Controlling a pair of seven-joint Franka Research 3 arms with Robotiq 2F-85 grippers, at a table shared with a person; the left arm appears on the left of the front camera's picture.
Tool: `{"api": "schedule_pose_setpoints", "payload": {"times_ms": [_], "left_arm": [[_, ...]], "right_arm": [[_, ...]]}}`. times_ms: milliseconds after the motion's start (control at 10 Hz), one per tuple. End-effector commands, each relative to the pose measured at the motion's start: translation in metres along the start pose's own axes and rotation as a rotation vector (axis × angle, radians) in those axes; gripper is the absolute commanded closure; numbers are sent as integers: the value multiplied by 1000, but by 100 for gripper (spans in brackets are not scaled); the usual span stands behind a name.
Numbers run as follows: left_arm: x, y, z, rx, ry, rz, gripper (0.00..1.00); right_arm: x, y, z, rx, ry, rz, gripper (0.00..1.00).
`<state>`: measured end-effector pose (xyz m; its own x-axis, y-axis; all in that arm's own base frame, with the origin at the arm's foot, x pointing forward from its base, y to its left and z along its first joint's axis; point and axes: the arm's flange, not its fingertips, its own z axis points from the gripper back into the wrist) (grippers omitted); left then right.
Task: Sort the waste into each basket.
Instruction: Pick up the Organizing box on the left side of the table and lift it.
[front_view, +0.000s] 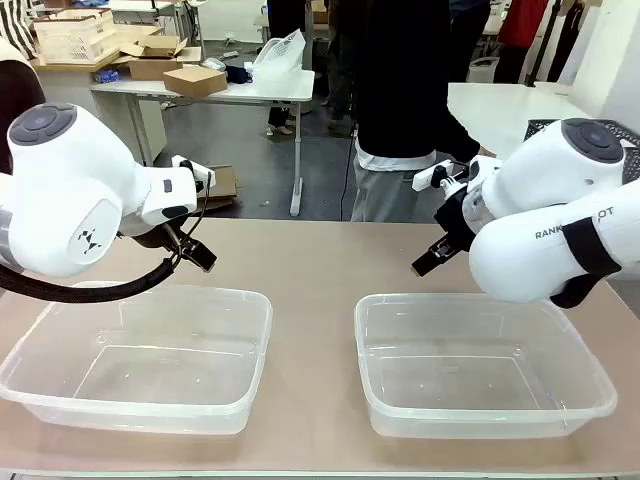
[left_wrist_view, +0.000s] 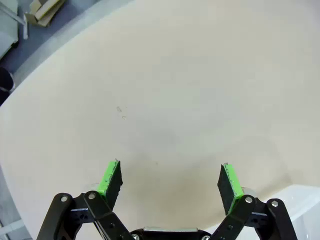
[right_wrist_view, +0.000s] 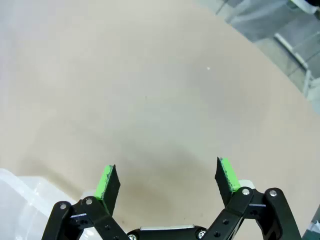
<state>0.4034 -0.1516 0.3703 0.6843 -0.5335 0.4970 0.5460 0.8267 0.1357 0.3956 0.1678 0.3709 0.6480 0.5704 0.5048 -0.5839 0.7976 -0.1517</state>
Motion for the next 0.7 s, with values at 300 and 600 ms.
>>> {"api": "schedule_pose_setpoints", "payload": {"times_ms": [300,600], "left_arm": [[0,0,0,0,0,0,0],[0,0,0,0,0,0,0]], "right_arm": [[0,0,0,0,0,0,0],[0,0,0,0,0,0,0]]}}
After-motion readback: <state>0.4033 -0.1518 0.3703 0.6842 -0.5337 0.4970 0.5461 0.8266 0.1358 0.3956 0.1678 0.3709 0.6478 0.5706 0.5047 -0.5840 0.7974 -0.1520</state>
